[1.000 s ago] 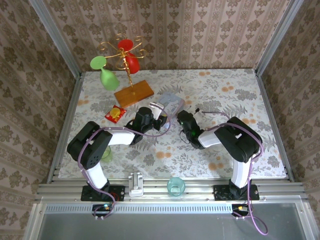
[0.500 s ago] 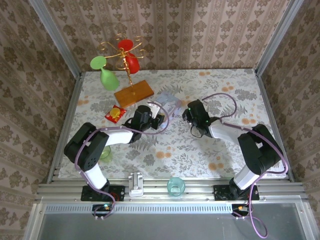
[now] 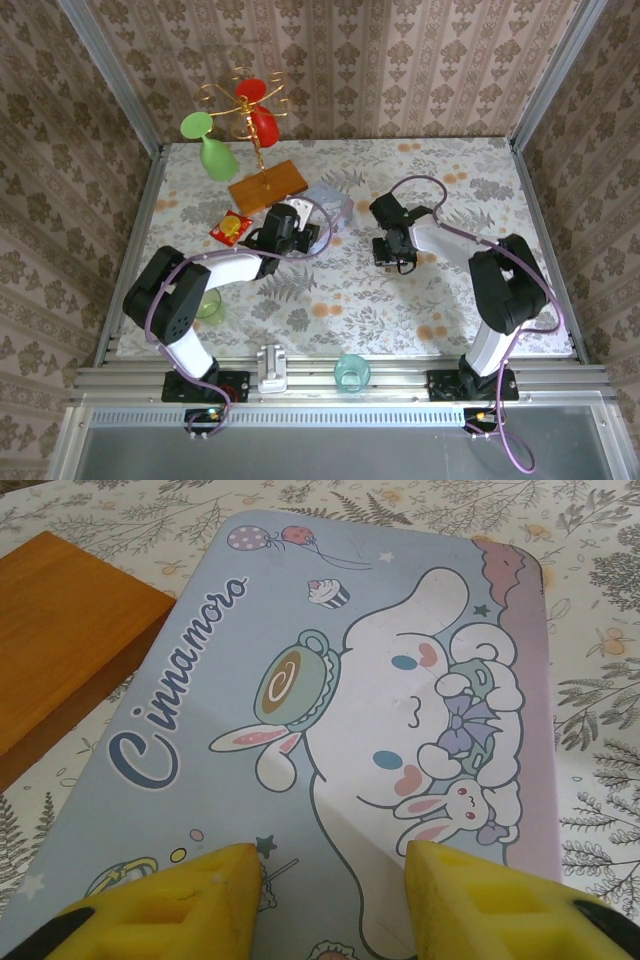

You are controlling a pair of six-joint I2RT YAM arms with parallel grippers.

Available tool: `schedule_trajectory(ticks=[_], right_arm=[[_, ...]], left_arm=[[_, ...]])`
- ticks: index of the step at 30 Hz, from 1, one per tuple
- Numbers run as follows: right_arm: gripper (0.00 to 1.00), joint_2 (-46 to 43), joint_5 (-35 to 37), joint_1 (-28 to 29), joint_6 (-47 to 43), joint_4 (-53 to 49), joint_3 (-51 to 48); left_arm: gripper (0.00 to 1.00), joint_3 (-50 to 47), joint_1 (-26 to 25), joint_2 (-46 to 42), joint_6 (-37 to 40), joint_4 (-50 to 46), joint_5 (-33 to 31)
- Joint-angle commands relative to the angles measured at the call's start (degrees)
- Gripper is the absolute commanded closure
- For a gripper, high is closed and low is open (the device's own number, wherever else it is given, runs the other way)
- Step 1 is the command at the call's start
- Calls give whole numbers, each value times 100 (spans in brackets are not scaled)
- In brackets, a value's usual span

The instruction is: Unlock the padlock with the key

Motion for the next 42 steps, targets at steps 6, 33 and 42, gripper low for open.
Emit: schedule_trajectory(ticks=[6,33,42], right_arm=[[76,305,-5,-348,-565,-541,204],[83,296,-2389,-1479,-382,253,-345],[80,159,-428,-1148,-675,-257,-347]], left_arm=[[57,-332,239,113,-112,-1374,-247],[56,-392,239,-56,-211,-1169,36],[56,-313,122,-4,-188,-1223,-106]])
